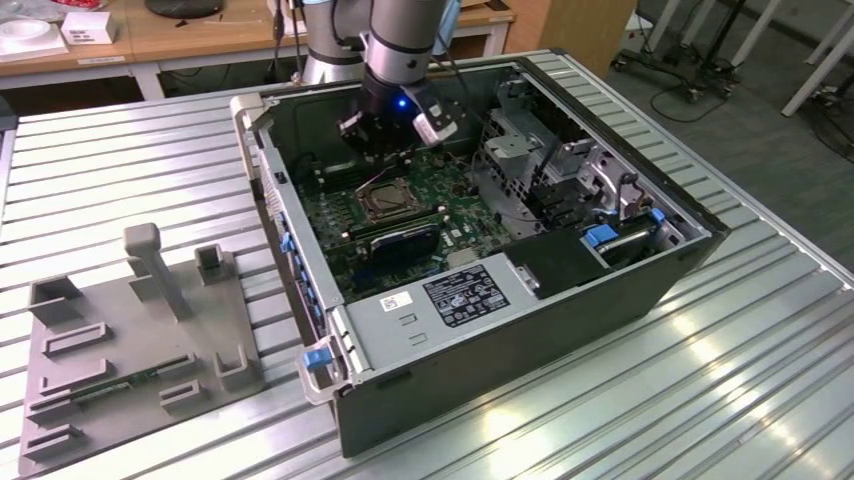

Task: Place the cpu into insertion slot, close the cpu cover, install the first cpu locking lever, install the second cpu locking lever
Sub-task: 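Install the first cpu locking lever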

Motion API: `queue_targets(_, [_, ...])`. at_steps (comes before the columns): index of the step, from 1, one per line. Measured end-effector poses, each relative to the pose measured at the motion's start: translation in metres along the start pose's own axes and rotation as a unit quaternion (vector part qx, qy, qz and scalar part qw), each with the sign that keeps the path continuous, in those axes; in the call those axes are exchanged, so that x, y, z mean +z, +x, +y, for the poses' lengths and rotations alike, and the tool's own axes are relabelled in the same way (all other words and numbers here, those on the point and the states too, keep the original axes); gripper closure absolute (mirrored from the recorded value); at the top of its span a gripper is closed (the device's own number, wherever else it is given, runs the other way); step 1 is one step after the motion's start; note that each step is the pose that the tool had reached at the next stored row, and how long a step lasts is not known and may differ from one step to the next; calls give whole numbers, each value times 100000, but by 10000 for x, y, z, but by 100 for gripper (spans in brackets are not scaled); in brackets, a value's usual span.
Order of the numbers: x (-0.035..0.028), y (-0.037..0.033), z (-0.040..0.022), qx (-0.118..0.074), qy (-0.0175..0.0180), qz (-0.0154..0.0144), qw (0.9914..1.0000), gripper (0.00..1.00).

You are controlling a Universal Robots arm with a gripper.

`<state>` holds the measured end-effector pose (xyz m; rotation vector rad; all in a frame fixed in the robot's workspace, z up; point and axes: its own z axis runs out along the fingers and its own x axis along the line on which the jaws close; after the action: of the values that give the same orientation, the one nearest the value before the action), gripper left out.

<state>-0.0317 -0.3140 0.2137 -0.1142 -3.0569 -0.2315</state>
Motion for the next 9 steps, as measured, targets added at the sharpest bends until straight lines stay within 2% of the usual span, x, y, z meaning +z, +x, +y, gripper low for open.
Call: queue_targets(9, [37, -4, -23, 2, 7, 0, 100000, 89])
